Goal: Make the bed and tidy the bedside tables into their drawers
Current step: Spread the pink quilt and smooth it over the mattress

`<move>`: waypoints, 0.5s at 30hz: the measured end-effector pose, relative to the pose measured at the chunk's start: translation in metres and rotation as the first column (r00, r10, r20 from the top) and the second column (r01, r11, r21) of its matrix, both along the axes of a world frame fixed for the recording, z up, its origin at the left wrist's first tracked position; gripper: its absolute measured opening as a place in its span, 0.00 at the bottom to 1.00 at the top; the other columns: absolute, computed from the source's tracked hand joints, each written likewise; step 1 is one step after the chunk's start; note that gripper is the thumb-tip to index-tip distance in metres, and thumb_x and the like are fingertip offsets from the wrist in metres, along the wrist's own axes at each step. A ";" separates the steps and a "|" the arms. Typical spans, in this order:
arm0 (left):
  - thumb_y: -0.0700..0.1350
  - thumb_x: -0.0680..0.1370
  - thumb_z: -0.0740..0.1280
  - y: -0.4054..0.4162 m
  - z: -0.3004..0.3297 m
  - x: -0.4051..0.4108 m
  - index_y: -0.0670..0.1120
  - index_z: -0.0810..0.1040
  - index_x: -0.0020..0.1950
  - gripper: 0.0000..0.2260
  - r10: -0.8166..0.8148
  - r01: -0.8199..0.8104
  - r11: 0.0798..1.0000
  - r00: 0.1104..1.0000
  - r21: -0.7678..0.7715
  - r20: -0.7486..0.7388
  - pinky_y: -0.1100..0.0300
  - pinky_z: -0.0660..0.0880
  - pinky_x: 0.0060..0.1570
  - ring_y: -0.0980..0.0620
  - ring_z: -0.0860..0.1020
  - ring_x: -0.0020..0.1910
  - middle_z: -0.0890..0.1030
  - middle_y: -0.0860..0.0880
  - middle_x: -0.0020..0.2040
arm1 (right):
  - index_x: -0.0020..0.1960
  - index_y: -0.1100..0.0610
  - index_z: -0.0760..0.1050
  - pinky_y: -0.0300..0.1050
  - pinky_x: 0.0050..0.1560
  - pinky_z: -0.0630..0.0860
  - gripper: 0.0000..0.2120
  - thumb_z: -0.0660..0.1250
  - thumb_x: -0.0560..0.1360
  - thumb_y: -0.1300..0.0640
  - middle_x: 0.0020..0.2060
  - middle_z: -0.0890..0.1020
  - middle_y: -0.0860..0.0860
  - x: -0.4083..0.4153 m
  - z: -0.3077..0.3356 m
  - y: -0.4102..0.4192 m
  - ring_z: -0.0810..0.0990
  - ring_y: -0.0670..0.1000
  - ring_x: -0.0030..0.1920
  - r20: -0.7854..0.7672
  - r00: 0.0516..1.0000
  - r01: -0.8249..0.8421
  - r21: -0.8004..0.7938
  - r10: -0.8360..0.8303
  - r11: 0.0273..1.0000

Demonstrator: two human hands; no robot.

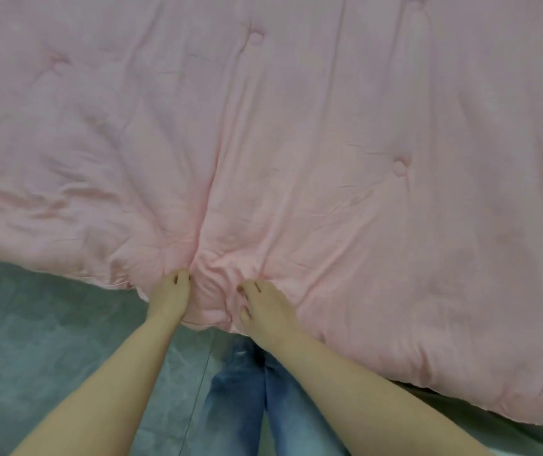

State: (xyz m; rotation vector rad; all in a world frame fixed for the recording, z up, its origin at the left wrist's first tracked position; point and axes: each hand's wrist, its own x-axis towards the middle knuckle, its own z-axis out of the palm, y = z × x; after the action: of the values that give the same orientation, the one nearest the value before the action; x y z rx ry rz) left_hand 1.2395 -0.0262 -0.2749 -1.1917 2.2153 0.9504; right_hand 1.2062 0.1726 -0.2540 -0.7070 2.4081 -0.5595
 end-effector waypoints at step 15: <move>0.55 0.75 0.67 -0.183 0.001 0.053 0.44 0.70 0.69 0.26 0.918 -0.790 0.347 0.396 0.506 -0.012 0.60 0.70 0.38 0.50 0.76 0.47 0.77 0.48 0.61 | 0.77 0.55 0.48 0.57 0.58 0.73 0.47 0.70 0.66 0.44 0.63 0.68 0.56 0.028 -0.008 -0.205 0.72 0.61 0.59 -0.026 0.988 -0.148 0.062 0.150 0.987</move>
State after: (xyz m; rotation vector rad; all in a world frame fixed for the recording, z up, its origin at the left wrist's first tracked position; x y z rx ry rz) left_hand 1.2926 -0.2091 -0.2743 -2.1542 1.2100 2.0278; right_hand 1.2345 -0.0329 -0.2625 -0.8669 2.3649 -0.4157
